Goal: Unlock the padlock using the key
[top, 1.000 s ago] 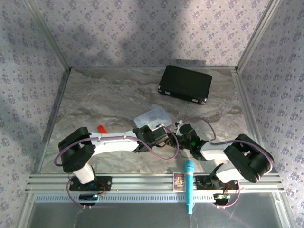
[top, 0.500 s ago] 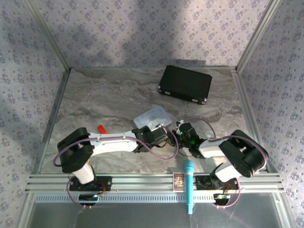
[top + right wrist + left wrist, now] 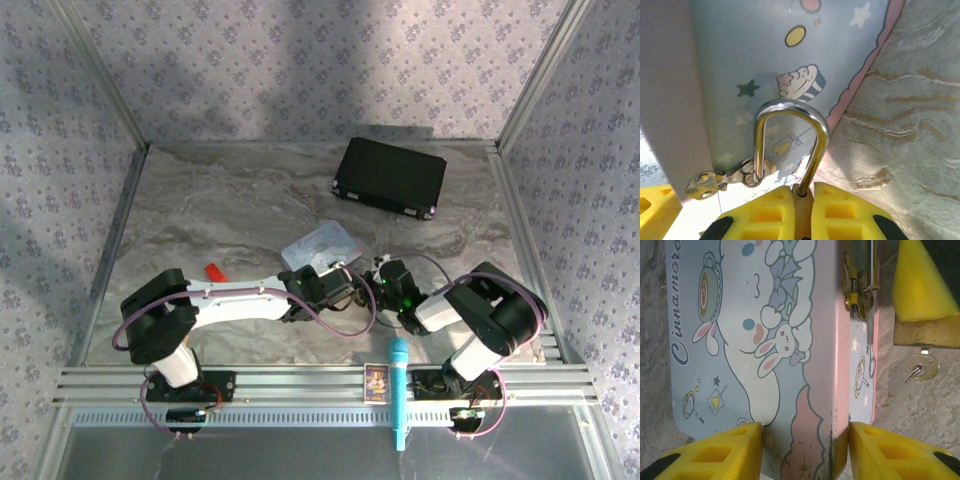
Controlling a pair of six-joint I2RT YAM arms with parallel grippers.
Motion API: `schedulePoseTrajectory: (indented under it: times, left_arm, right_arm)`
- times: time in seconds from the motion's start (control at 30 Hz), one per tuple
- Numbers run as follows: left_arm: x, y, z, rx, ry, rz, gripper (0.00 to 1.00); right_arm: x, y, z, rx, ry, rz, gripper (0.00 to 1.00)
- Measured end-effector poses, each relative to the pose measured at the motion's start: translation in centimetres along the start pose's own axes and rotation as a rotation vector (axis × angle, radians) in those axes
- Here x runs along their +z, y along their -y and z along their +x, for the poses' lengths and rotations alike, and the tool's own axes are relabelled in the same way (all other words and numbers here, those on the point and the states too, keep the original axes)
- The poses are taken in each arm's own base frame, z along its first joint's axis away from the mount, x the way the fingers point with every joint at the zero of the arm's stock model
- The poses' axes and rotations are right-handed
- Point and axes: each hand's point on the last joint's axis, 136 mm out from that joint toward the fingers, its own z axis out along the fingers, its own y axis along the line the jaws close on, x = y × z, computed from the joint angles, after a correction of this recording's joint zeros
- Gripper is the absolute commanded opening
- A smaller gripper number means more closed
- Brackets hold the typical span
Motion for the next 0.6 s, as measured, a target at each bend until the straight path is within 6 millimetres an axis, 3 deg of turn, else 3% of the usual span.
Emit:
schedulePoseTrajectory:
  times: [0.4,0.6]
  left_arm:
    - [0.0,-0.1,0.1,-0.005,-0.008,-0.006,0.42]
    - [0.3,-0.8,0.9,-0.005,-0.040,-0.030,0.42]
  right_arm:
    - [-0.7,-0.9,-1.5,-0.018,0.011,-0.011,0.00]
    - [-1.7,0.8,-3.2,0.031,0.034,0.020,0.00]
